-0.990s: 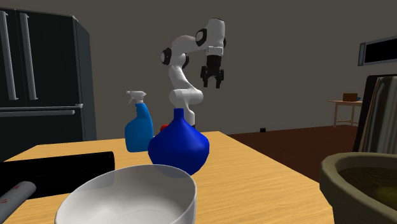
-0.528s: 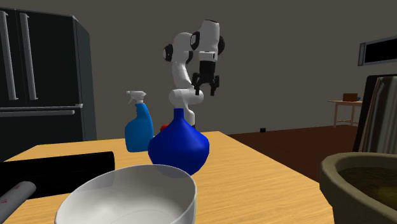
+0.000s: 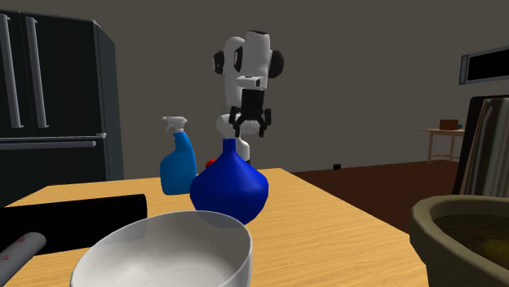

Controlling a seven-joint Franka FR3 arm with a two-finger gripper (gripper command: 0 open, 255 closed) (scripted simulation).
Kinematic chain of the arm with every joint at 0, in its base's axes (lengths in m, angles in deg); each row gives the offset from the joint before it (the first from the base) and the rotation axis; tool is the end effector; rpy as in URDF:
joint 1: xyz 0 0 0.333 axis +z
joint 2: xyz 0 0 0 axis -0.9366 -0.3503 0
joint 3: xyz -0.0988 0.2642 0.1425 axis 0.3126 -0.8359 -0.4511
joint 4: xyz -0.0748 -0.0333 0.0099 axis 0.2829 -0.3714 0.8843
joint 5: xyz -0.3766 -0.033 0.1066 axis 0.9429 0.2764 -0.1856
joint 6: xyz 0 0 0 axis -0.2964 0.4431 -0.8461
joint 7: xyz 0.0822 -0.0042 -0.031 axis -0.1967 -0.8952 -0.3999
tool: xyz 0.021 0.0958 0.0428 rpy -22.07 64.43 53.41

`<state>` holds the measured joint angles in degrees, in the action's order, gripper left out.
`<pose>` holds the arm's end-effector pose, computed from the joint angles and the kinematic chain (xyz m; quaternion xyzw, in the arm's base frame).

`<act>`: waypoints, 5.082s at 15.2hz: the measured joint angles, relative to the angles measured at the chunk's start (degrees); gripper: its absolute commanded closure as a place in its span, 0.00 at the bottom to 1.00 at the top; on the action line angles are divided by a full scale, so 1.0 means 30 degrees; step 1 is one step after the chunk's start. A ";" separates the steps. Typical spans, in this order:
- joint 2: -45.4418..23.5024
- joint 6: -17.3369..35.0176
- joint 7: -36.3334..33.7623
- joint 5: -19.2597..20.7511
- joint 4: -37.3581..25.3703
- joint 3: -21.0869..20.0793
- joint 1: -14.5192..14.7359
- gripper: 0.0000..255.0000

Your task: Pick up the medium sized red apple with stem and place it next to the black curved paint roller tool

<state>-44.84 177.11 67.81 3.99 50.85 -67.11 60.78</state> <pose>0.3973 -0.1932 0.4573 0.9949 -0.0788 -0.0616 0.0124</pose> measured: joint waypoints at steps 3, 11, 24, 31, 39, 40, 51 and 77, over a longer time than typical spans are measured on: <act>-0.1761 0.0781 0.0288 -0.0135 -0.0745 0.0759 -0.0436 0.00; -0.6670 0.2086 0.1485 -0.1328 -0.3646 0.2485 -0.1678 0.00; -0.7555 0.3996 0.1763 -0.1573 -0.2546 0.2664 -0.1912 0.00; -0.7544 0.3990 0.1756 -0.1573 -0.2571 0.2658 -0.1906 1.00; -0.7245 0.3519 0.1710 -0.1455 -0.2741 0.2668 -0.1892 1.00; -0.7156 0.3292 0.1695 -0.1429 -0.2883 0.2664 -0.1882 1.00; -0.5839 0.0497 0.1542 -0.0999 -0.4443 0.2612 -0.1794 1.00; -0.6639 -0.4713 0.3641 -0.1215 -1.0542 0.3427 -0.2561 1.00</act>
<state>-64.76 162.97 78.73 0.35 19.22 -56.83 53.09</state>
